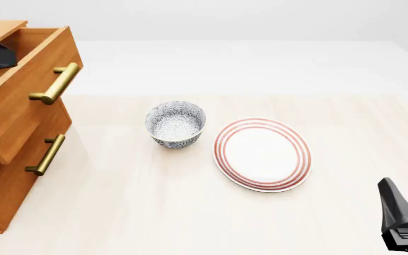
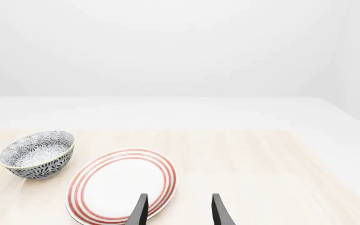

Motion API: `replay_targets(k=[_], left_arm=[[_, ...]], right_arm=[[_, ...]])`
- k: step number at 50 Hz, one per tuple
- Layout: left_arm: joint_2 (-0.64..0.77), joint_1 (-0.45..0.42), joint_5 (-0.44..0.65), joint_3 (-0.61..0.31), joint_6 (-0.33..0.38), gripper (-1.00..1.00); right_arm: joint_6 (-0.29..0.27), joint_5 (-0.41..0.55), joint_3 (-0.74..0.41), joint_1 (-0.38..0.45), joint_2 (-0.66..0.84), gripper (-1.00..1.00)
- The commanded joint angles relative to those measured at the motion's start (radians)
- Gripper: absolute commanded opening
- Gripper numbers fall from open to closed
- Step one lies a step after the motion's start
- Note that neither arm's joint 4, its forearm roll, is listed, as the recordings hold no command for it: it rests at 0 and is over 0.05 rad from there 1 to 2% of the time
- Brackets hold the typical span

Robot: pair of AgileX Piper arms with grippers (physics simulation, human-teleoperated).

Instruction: Open the top drawer of the cabinet.

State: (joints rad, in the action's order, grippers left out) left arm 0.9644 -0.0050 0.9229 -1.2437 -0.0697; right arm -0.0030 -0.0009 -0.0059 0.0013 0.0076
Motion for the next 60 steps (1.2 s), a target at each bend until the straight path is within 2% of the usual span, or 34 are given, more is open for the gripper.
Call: replay_targets(k=[1,49,60], left_arm=[[-0.014,0.018,-0.011,0.03,-0.001,1.0],[0.073,0.051,-0.123,0.082,0.015,1.0],[0.085,0.044,-0.143,0.097,-0.001,1.0]], right_arm=[[0.0,0.0,0.0,0.0,0.0,1.0],[0.0,0.0,0.0,0.0,0.0,1.0],[0.0,0.0,0.0,0.0,0.0,1.0]])
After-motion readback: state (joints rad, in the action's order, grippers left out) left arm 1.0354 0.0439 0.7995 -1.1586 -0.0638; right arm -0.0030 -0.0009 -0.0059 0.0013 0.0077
